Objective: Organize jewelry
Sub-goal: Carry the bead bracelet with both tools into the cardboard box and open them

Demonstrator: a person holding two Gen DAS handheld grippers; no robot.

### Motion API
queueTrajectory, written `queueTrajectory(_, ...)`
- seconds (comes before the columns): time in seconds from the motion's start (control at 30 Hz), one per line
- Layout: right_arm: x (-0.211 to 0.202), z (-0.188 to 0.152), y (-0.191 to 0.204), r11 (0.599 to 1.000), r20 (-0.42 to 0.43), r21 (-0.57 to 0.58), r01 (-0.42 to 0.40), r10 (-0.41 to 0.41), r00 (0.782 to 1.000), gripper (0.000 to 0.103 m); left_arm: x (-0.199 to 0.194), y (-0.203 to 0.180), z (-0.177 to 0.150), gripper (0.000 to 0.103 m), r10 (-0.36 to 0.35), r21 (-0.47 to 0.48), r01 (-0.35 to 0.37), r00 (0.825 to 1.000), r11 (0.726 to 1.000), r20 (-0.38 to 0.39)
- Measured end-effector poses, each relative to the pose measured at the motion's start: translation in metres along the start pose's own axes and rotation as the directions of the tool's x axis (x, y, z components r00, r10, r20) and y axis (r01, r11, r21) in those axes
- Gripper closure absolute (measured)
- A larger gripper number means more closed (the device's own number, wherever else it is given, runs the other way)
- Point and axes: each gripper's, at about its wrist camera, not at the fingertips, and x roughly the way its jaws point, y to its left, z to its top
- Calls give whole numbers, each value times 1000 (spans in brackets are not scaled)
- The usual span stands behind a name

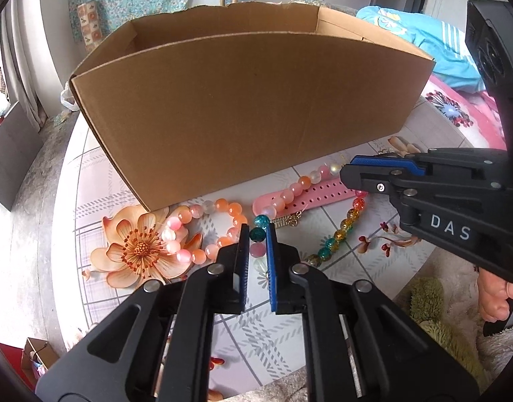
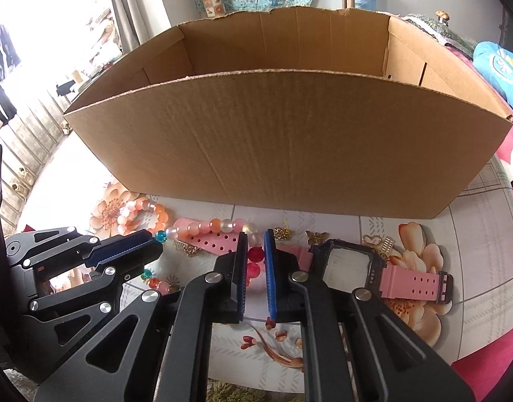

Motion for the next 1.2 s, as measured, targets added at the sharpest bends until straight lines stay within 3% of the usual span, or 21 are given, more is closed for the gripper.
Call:
queueTrajectory(0.2, -33, -9, -4, 999, 77, -4, -36, 37, 996, 93, -37, 0, 0, 94, -65, -16, 66, 996, 998, 56)
queueTrajectory(0.37, -79, -5, -12, 995, 178, -15, -101, 102, 979, 93, -78, -2, 21, 94, -137, -17, 141, 979, 990, 151)
queueTrajectory(0.5, -111, 31, -14, 987, 285, -91, -130, 151, 947, 93, -111, 3, 59, 94, -150, 8, 154, 954, 988, 260)
queueTrajectory(0.6, -117, 76, -16, 977, 304, -146, -155, 193, 933, 93, -114, 12, 96, 94, -128, 11, 130, 947, 991, 295)
queueTrajectory(0.73, -77, 149, -15, 965, 181, -149, -216, 241, 953, 93, -85, 33, 144, 94, -39, -6, 41, 966, 999, 256)
queueTrajectory(0.8, -42, 178, -14, 963, 74, -114, -244, 253, 965, 93, -58, 53, 165, 94, -17, -34, 23, 983, 999, 181)
queueTrajectory(0.9, 15, 202, -6, 960, -95, -41, -278, 273, 957, 93, -20, 80, 183, 95, 17, -70, -12, 998, 997, 65)
queueTrajectory(1.03, 74, 215, -3, 969, -220, 4, -247, 242, 945, 93, 12, 95, 188, 94, 53, -56, -55, 998, 997, -34)
queueTrajectory(1.2, 110, 226, 0, 977, -271, 51, -207, 213, 939, 93, 35, 104, 193, 94, 122, -34, -126, 987, 991, -103)
